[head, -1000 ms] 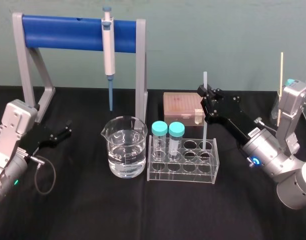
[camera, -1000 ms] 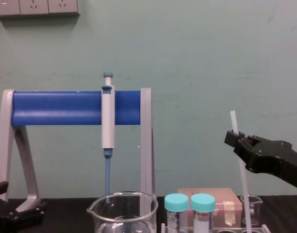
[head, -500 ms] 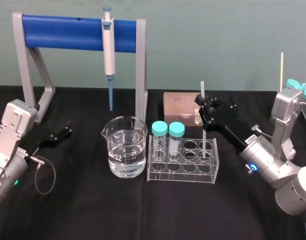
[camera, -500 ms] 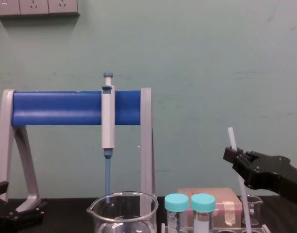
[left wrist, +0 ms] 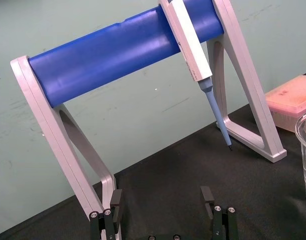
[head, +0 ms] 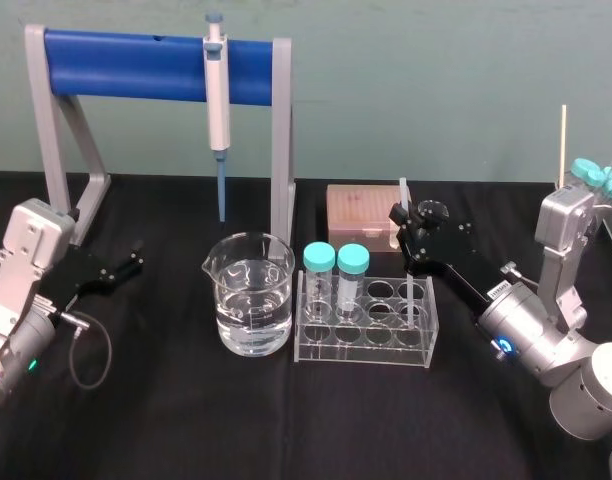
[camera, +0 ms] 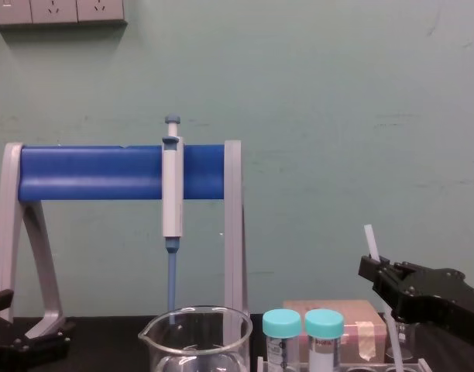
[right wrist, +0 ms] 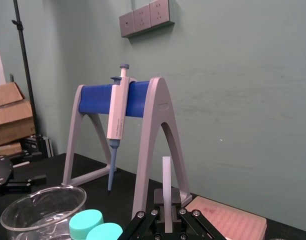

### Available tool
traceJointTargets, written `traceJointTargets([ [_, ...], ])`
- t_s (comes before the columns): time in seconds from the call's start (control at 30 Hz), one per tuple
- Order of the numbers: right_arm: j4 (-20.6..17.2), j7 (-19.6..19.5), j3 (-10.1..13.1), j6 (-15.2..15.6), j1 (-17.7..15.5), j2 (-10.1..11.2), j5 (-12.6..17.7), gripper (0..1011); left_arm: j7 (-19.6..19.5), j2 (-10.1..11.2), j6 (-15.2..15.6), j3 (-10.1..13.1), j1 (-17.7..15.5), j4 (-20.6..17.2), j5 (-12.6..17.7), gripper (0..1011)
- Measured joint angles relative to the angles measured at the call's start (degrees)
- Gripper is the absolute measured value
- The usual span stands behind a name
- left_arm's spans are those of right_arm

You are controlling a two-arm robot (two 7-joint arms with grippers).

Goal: Pick up the stirring rod with one hand, then place it down.

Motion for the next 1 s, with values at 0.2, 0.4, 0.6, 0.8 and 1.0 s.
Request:
traceJointTargets([
  [0.2,-0.14,-0.86,0.15,0.09,-0.22,-0.02,-0.88,72,0.0,0.0,0.0,0.0,0.0,0.0,0.0,1000],
  [0.4,-0.16,-0.83,0.15,0.09,-0.22,-0.01,-0.83,72,0.0,0.0,0.0,0.0,0.0,0.0,0.0,1000],
  [0.6,-0.16,-0.79,0.14,0.14,-0.21,0.01,-0.73,152,0.0,0.0,0.0,0.0,0.0,0.0,0.0,1000],
  [0.8,-0.16,-0.73,0.14,0.14,-0.18,0.01,-0.66,299,0.0,0.0,0.0,0.0,0.0,0.0,0.0,1000],
  [1.0,-0.16,-0.65,0.14,0.14,-0.17,0.01,-0.56,499,0.0,0.0,0.0,0.0,0.0,0.0,0.0,1000],
])
